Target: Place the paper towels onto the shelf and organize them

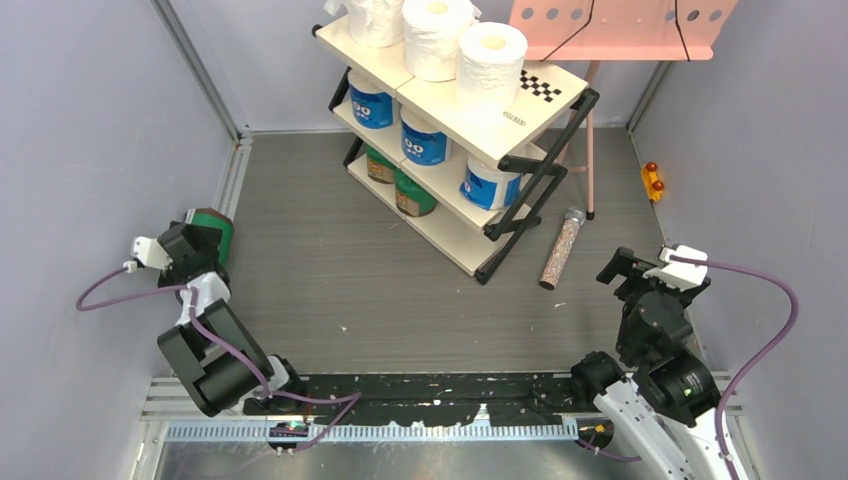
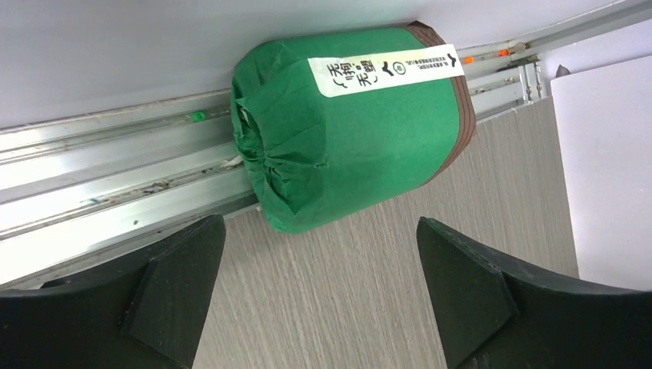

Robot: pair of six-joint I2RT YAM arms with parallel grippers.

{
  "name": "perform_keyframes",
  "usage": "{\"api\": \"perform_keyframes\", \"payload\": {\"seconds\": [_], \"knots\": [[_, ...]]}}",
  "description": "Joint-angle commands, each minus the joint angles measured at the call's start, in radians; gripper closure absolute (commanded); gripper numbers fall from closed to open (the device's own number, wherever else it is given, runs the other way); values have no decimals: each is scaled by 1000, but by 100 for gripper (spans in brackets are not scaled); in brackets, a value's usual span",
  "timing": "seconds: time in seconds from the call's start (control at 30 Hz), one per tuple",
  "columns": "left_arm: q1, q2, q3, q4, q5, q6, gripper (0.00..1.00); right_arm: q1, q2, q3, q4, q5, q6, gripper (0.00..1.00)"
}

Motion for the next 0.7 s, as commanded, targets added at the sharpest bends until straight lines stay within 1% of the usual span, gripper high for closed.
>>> {"api": "perform_keyframes", "payload": {"seconds": [0.0,0.4,0.53,0.67], "knots": [[20,52,-19,215,53,-40,1,5,21,8,21,0,-8,5],[70,248,36,367,182,-54,2,5,23,10,18,8,-8,5],[85,313,43,452,245,-80,7,5,29,10,19,8,-8,5],[99,361,57,503,332,-99,18,5,35,9,18,9,-8,5]]}}
